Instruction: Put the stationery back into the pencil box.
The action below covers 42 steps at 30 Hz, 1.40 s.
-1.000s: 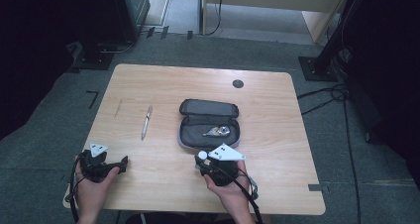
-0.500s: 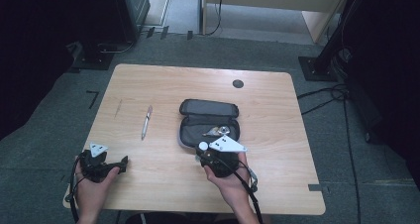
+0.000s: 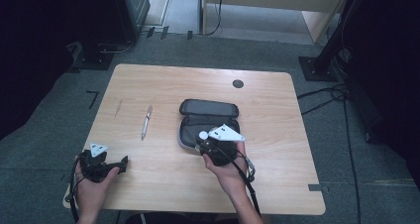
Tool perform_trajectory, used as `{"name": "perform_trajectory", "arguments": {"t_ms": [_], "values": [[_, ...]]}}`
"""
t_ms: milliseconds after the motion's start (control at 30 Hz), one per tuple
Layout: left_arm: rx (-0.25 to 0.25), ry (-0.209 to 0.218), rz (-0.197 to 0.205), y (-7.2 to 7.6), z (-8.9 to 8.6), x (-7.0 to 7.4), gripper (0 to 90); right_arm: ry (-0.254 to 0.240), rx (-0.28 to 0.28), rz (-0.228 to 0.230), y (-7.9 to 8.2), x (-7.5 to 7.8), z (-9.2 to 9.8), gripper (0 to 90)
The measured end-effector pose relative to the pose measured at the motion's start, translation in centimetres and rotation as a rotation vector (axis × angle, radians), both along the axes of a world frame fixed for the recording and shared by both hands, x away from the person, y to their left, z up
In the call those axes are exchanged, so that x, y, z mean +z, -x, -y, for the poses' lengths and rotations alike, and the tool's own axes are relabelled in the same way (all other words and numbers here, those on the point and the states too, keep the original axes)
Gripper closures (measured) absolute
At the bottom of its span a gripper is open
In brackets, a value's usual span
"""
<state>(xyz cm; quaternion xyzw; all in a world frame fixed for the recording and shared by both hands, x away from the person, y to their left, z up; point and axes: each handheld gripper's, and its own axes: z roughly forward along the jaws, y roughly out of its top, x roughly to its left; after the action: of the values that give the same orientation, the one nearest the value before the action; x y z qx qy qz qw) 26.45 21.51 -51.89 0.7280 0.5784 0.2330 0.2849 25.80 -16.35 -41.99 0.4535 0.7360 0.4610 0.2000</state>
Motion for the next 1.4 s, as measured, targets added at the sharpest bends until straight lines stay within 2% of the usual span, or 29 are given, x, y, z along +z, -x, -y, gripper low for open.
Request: {"name": "perform_trajectory", "arguments": {"t_ms": [367, 600, 733, 1000, 1267, 1400], "values": [[0.000, 0.000, 0.000, 0.0, 0.0, 0.0, 0.0, 0.014, -0.046, -0.014, -1.6, -1.1, 0.8, 65.4], [-0.001, -0.001, -0.001, 0.0, 0.0, 0.0, 0.0, 0.029, -0.079, -0.023, -2.9, -2.4, 1.0, 65.4], [-0.001, -0.001, -0.001, 0.0, 0.0, 0.0, 0.0, 0.021, -0.097, -0.034, -3.5, -3.5, 1.1, 65.4], [-0.001, -0.001, -0.001, 0.0, 0.0, 0.0, 0.0, 0.004, -0.109, -0.034, -3.7, -4.6, 1.7, 65.3], [-0.001, -0.001, -0.001, 0.0, 0.0, 0.0, 0.0, -0.053, -0.104, -0.067, -3.7, -4.8, 3.4, 65.0], [0.000, 0.000, -0.001, 0.0, 0.0, 0.0, 0.0, -0.061, -0.089, -0.087, -3.7, -4.8, 4.2, 64.1]]}}
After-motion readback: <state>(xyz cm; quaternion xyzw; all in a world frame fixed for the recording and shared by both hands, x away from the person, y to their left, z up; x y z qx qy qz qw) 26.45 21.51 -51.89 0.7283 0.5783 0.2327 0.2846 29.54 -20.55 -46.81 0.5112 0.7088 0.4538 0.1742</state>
